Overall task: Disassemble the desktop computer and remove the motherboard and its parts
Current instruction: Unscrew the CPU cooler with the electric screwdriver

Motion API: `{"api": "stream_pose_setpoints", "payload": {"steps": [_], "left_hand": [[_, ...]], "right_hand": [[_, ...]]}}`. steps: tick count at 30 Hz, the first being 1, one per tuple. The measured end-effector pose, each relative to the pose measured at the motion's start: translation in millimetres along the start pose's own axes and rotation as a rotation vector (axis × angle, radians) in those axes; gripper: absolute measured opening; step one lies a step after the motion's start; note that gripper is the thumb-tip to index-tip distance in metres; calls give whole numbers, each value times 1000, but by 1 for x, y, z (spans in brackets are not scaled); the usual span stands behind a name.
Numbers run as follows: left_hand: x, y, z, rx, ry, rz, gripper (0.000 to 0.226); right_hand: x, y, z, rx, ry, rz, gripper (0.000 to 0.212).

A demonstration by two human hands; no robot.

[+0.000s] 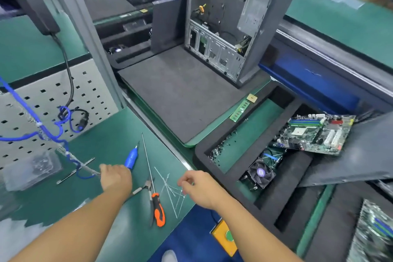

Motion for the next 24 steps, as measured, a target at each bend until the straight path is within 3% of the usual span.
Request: {"api": "stream_pose_setpoints", "payload": {"steps": [5, 7, 11, 14, 19, 24], "left_hand": [[7, -17, -9, 31, 126, -151, 21], [14, -38, -17, 32, 200, -291, 25], [32, -93, -39, 68, 293, -646, 34], [42, -133, -61, 127, 353, -840, 20], [66, -198, -102, 212, 577, -1164, 27], [108, -258, -149, 288, 729, -1201, 33]], "right_hand": [[0, 0, -6, 36, -26, 9, 24], [-2, -4, -8, 81, -51, 14, 27], [-11, -19, -16, 194, -150, 7, 58], [-17, -34, -26, 261, -232, -39, 76], [-20, -63, -46, 395, -392, 42, 74], [7, -99, -76, 449, -373, 357, 64]]}}
Point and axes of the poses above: each hand's wrist, its own z-axis towards the middle knuckle, its own y-axis out of the palm, x = y × z, the point moved 6 cm from there along z, towards the middle knuckle, and after that the axes turned 10 degrees about y, right-handed, at the moved point
